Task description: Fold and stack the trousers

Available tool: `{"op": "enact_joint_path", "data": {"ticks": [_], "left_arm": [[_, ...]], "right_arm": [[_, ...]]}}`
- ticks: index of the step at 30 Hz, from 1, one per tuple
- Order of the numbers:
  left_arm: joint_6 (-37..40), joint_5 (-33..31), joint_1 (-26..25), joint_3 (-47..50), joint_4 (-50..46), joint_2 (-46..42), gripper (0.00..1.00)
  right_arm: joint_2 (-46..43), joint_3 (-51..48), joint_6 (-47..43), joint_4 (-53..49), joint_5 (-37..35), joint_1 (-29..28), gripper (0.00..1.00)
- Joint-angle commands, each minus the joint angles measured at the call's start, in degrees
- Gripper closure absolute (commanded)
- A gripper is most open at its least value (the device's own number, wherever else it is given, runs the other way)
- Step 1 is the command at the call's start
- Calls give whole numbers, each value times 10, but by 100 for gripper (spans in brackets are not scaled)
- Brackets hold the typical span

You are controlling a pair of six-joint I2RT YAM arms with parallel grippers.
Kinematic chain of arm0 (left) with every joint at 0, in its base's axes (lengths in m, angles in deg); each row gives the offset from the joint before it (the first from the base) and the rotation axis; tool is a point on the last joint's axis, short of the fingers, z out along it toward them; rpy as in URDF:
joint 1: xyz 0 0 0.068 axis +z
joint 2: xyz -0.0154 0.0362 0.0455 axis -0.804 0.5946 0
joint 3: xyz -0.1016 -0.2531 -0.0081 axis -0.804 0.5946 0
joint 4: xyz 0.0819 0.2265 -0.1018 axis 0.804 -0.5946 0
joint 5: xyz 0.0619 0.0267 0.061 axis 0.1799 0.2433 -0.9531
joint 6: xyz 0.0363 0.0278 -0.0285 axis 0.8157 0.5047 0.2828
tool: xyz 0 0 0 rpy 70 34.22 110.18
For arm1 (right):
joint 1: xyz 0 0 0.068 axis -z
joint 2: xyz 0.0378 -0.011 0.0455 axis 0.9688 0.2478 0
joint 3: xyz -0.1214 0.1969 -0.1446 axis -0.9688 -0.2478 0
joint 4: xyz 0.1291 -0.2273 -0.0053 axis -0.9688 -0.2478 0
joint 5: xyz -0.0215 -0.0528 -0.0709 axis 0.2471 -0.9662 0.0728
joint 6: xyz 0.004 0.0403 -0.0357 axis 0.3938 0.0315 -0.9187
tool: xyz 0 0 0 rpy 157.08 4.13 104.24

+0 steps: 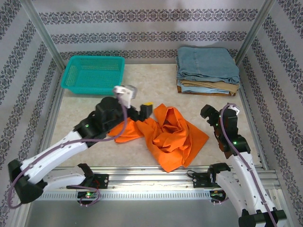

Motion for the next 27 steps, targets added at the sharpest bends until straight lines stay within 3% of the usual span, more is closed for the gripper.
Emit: {"op": "enact_joint_path", "data": {"ticks": [1,3,7,12,19,22,23,27], "left_arm": [[-121,-226,21,40,-181,-46,0],[-201,-248,54,68,-275,-67,0],[-284,-176,131,144,-319,-96,0],[-320,-46,227,256,-218,-93,2],[-303,1,239,310,-57,6,2],[-286,7,248,316,8,52,12],[-280,12,252,317,24,63,17],[-263,45,272,313,73,96,50]], "right_arm": [[9,17,-12,-51,41,-44,2],[22,24,-21,-72,48,-82,2],[30,38,-30,-130,65,-119,2],[4,44,-18,-204,90,-131,2],[-10,22,-12,-248,160,-155,3],[-4,-14,9,-228,171,-164,9],[-3,-24,13,-220,176,-165,15],[21,-60,22,-188,173,-168,30]]}}
